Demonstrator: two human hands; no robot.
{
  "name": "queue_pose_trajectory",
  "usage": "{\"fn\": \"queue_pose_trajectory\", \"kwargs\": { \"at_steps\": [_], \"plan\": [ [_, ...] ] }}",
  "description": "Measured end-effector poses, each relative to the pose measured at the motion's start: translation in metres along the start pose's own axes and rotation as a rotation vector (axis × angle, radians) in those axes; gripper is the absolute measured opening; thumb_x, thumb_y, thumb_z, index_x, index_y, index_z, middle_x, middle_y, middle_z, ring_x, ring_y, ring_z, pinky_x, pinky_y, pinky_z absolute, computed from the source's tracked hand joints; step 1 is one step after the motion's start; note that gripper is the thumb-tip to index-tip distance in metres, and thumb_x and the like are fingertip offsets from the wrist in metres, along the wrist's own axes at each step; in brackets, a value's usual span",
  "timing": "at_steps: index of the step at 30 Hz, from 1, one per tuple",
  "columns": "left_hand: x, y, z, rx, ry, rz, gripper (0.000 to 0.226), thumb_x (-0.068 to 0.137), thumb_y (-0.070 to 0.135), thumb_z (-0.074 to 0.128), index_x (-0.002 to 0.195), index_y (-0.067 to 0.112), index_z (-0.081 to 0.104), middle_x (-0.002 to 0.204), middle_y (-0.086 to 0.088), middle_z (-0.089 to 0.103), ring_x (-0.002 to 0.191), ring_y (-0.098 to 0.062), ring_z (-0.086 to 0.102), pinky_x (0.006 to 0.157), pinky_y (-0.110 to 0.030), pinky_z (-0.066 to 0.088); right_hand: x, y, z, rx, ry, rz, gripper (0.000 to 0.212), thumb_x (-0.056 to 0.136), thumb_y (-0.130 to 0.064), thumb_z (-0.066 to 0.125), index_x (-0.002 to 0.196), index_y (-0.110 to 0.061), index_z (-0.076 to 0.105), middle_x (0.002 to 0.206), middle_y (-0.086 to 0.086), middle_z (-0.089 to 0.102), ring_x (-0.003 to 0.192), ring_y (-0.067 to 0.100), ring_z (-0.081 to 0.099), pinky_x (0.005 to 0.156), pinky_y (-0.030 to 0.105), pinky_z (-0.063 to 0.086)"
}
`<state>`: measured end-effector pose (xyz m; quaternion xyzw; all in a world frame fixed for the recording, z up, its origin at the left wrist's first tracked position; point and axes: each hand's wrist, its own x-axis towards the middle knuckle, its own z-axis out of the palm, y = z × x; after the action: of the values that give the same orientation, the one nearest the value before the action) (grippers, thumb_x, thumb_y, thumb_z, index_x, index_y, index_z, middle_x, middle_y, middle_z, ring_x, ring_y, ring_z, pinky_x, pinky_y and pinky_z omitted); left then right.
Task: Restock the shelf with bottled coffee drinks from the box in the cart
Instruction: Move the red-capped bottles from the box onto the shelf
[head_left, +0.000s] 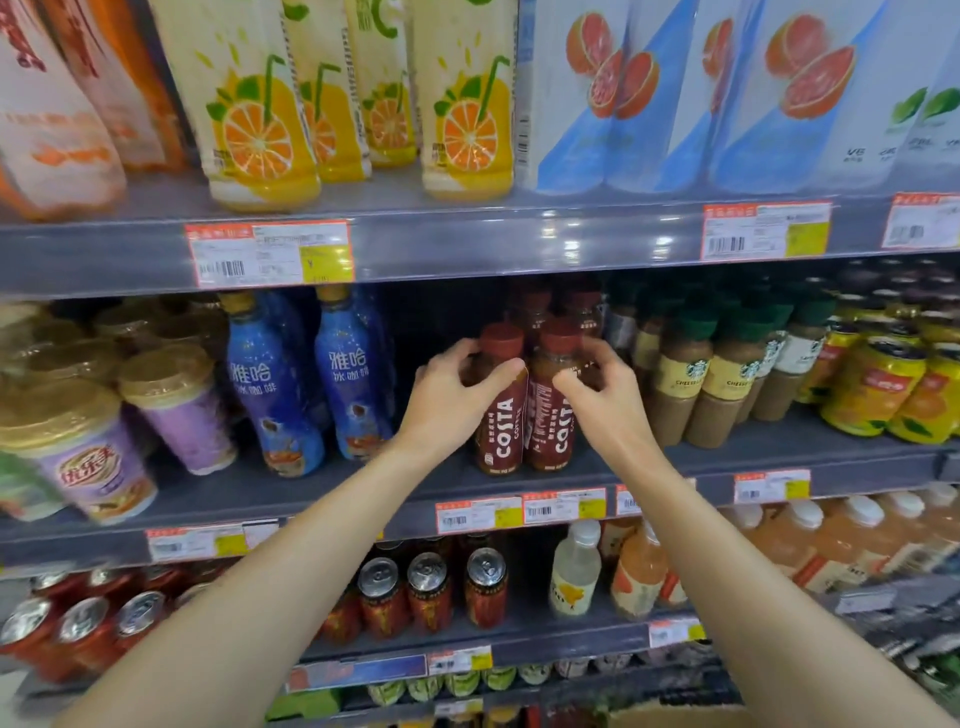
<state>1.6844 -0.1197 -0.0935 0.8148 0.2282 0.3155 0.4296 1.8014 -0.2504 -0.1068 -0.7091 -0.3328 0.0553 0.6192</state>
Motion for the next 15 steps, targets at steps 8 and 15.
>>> {"fn": "queue_pose_trajectory", "kwargs": {
  "at_steps": [8, 15],
  "plan": [
    [-0.017, -0.025, 0.008, 0.068, -0.059, 0.023, 0.074, 0.071, 0.037, 0.083, 0.133, 0.019, 0.048, 0.112, 0.011, 0.063, 0.100, -0.002, 0.061, 0.076, -0.006, 0.046, -0.030, 0.042, 0.013, -0.080, 0.077, 0.013, 0.090, 0.071, -0.047, 0.081, 0.143, -0.024, 0.034, 0.136, -0.008, 0.051, 0.125, 0.009, 0.052, 0.101, 0.041, 0.048],
    [-0.017, -0.028, 0.014, 0.116, -0.040, -0.009, 0.052, 0.073, 0.033, 0.081, 0.116, 0.017, 0.058, 0.104, 0.006, 0.068, 0.090, -0.004, 0.064, 0.076, -0.017, 0.052, -0.043, 0.056, 0.026, -0.180, 0.164, 0.036, 0.058, 0.076, -0.030, 0.083, 0.118, -0.022, 0.044, 0.109, -0.015, 0.055, 0.101, 0.002, 0.058, 0.085, 0.026, 0.053]
  ]
}}
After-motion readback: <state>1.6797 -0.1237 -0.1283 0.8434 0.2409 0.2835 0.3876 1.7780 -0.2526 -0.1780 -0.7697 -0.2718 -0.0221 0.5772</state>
